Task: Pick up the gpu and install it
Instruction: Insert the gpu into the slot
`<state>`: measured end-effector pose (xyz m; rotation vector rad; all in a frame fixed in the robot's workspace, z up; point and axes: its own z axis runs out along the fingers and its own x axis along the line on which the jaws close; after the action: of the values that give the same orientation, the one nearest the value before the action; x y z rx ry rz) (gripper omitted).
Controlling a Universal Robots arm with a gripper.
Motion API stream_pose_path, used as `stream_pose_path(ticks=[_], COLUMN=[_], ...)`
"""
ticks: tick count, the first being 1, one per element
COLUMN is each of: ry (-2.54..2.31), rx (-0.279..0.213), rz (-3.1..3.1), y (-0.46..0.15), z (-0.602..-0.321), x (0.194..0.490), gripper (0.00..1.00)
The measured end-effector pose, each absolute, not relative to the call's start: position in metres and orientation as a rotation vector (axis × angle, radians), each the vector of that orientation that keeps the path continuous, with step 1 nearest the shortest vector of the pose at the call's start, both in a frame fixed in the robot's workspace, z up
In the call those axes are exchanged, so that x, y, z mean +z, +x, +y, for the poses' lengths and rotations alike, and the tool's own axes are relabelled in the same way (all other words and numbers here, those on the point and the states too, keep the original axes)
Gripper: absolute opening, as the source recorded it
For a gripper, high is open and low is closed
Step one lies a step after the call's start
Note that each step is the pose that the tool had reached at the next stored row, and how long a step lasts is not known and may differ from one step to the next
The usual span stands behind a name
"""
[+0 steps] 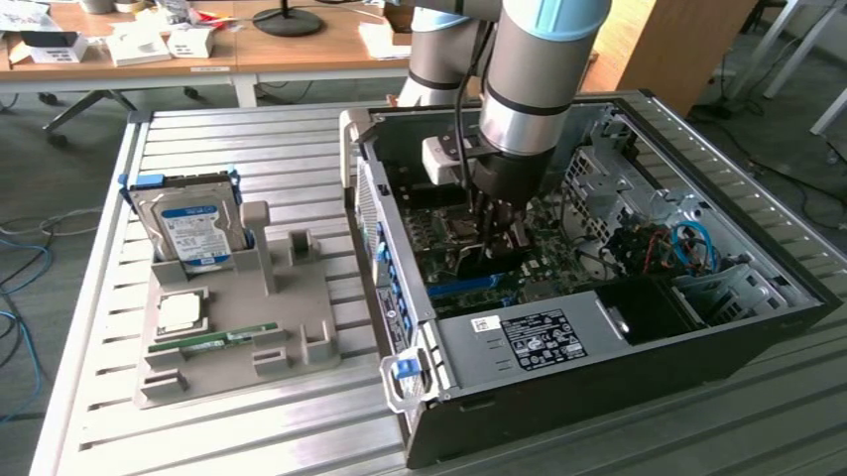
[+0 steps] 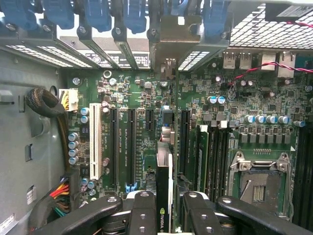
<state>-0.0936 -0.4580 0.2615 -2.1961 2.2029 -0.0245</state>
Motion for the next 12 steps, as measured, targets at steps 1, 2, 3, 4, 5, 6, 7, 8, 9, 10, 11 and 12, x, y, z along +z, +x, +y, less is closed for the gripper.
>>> stream_pose_path(ticks=[1,2,3,4,5,6,7,8,9,10,11,12], ry=[-2.196,-2.195,-2.195,-2.195,-2.195,-2.195,-2.195,-2.195,-2.195,-2.195,-2.195,-2.195], rx=[-0.025,-0.026,-0.027,-0.027,-0.027,-0.027,-0.027,-0.027,-0.027,-0.027,-0.027,-0.027], rz=[2.203,2.202,2.202,2.202,2.202,2.202,2.202,2.202,2.202,2.202,2.202,2.202], y=[-0.0937,-0.0937,-0.0937,-0.0937,-0.0937,-0.0941,-0.0942,-0.0942,-0.0944,-0.0947,-0.0948,-0.0952], z=[-0.4579,-0.4579,-0.4579,-0.458,-0.458,-0.458,-0.458,-0.458,-0.458,-0.458,-0.458,-0.458], x=[0.2615,0.2615,0.2615,0.2615,0.2615,0.2615,0.2615,0.2615,0.2615,0.2615,0.2616,0.2615], gripper=[0.26,0.26,0.26,0.26,0.26,0.26,0.26,0.26,0.26,0.26,0.26,0.26])
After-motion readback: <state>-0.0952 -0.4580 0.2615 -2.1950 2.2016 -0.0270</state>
